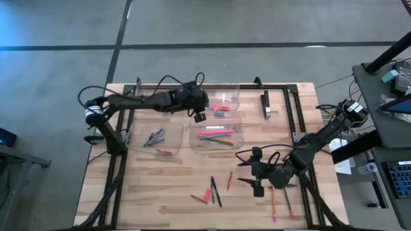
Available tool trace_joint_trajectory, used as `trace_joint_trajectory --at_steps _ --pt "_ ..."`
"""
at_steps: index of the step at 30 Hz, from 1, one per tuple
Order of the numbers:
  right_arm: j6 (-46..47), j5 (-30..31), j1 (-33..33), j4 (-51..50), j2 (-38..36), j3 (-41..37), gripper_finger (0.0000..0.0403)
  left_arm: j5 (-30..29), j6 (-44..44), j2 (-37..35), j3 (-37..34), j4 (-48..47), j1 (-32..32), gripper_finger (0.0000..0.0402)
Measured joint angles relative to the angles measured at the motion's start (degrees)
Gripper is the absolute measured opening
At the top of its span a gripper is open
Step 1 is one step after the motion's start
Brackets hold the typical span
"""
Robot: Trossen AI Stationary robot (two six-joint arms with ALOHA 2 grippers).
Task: Sort crayons/erasers/pens/pencils in bins
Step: Put the blue eraser into the top right transparent bin, then put the left red crayon into the bottom left transparent bin
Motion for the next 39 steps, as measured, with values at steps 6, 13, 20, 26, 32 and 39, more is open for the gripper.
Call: trace_joint_trajectory --at_steps 6,13,20,26,32,39 --pt "-0.29 0.85 -0.46 -0.02 0.00 0.00 0.0247 0.21 -5.53 -0.86 3.15 -1.81 -0.58 0.0180" --pt "-1.33 0.85 -0.63 -0.28 0.00 0.00 0.0247 11.08 -8.63 -5.29 3.77 -2.00 -8.70 0.0186" --pt "-1.53 0.85 -0.63 -0.42 0.00 0.00 0.0247 6.11 -8.60 -5.13 2.31 -2.51 -27.09 0.0171" --pt "-1.19 0.84 -0.63 -0.43 -0.02 0.00 0.0247 -2.85 -12.65 -4.91 0.07 -1.80 -41.42 0.0171" --pt "-0.61 0.83 -0.63 -0.43 -0.02 0.00 0.0247 -3.82 -23.02 -4.91 -3.13 -0.63 -48.71 0.0173" --pt "1.06 0.51 -0.61 -0.43 -0.02 0.00 0.0247 -3.27 -35.19 -4.89 -11.85 4.73 -51.45 0.0204"
